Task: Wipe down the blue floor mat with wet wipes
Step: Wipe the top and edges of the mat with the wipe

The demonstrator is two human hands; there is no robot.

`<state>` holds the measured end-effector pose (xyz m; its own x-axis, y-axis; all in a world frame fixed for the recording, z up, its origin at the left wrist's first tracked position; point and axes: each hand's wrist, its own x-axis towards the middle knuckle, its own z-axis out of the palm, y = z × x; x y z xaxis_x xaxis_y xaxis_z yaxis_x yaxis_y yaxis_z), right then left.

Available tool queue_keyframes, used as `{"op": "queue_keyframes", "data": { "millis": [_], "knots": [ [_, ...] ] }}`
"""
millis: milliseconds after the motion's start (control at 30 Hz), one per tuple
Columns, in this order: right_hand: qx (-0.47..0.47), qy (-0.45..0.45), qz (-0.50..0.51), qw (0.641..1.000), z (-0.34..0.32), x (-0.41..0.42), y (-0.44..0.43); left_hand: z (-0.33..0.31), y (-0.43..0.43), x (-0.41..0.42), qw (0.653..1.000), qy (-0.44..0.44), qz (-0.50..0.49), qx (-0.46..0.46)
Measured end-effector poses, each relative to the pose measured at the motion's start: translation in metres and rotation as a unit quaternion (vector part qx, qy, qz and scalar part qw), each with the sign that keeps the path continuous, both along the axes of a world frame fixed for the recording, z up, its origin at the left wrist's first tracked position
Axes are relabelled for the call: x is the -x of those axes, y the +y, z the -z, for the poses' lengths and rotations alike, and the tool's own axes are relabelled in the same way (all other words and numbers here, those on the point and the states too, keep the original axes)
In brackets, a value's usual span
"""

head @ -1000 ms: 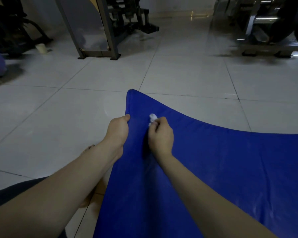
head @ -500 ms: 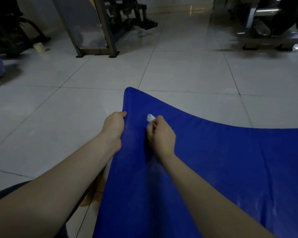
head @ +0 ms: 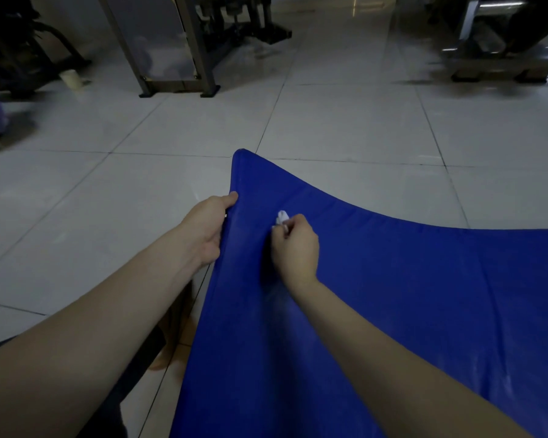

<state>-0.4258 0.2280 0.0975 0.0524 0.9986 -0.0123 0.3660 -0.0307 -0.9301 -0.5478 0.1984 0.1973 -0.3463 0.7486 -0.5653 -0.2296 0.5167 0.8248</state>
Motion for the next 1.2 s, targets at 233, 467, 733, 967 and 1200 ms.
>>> {"op": "queue_keyframes", "data": {
  "millis": [233,467,733,967,1200],
  "knots": [
    [-0.175,-0.079,-0.155,0.969,-0.044,0.03,-0.039,0.001,0.002,-0.004,1.0,0.021,-0.001,0.008],
    [-0.138,-0.091,-0.06,0.984,-0.002,-0.001,-0.007,0.002,0.007,-0.004,0.999,0.048,-0.006,0.011],
    [0.061,-0.18,0.018,0.982,0.096,-0.082,0.0,0.004,0.009,-0.003,0.999,0.039,-0.001,0.014],
    [-0.015,-0.036,-0.014,0.999,0.035,-0.022,-0.01,0.001,0.01,-0.003,0.998,0.059,0.006,0.021],
    [-0.197,-0.091,-0.201,0.955,-0.034,0.025,-0.043,0.006,0.009,-0.001,0.996,0.08,-0.015,0.031]
  ]
}}
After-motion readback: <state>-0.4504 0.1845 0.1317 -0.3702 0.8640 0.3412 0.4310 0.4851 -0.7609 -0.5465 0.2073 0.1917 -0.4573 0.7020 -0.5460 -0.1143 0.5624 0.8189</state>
